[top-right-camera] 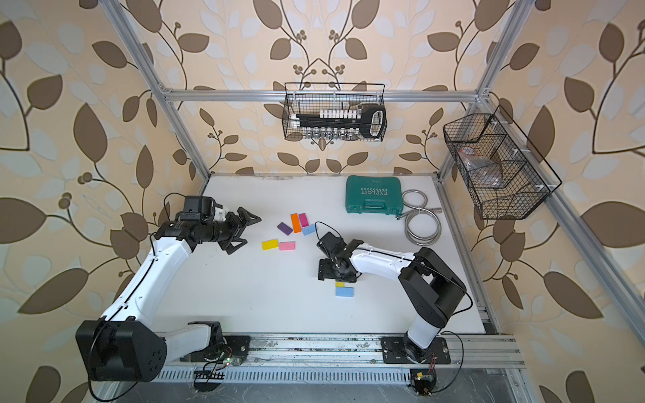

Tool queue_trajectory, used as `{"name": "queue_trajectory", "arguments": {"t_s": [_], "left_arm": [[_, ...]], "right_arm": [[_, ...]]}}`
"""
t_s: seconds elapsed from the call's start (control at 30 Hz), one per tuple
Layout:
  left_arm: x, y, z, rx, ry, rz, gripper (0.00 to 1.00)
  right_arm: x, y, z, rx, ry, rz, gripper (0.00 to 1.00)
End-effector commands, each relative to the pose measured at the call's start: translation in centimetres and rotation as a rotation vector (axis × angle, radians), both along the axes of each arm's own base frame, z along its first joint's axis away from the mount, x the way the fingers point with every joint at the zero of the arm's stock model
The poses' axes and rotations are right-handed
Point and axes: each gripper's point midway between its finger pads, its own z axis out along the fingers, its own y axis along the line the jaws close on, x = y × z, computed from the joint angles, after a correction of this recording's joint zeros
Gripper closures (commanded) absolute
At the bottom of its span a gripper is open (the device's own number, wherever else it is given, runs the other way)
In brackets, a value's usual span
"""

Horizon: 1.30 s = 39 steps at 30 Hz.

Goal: Assemble the letter c with building blocks
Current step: Adjust the building block at the center of the board.

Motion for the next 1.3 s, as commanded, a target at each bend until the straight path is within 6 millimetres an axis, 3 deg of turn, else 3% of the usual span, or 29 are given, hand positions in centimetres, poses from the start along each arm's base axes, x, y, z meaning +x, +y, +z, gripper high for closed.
{"name": "queue_trajectory", "arguments": {"t_s": [0.0, 0.73, 1.0, 1.27], "left_arm": [[0.2, -0.2, 0.4, 0.007, -0.022, -0.008, 0.01], [0.1, -0.3, 0.4, 0.005, -0.023, -0.009, 0.01], [0.2, -0.3, 0.4, 0.003, -0.024, -0.011, 0.01], [0.1, -0.3, 0.7, 0.007, -0.030, -0.016, 0.01]], "right_arm": [[0.6, 0.7, 0.1, 0.016, 0.000, -0.002, 0.14], [0.6, 0.7, 0.0, 0.007, 0.005, -0.006, 0.14], [0.1, -0.1, 0.1, -0.001, 0.004, -0.016, 0.14], [-1.4, -2.0, 1.9, 0.012, -0.029, -0.024, 0.14]]}}
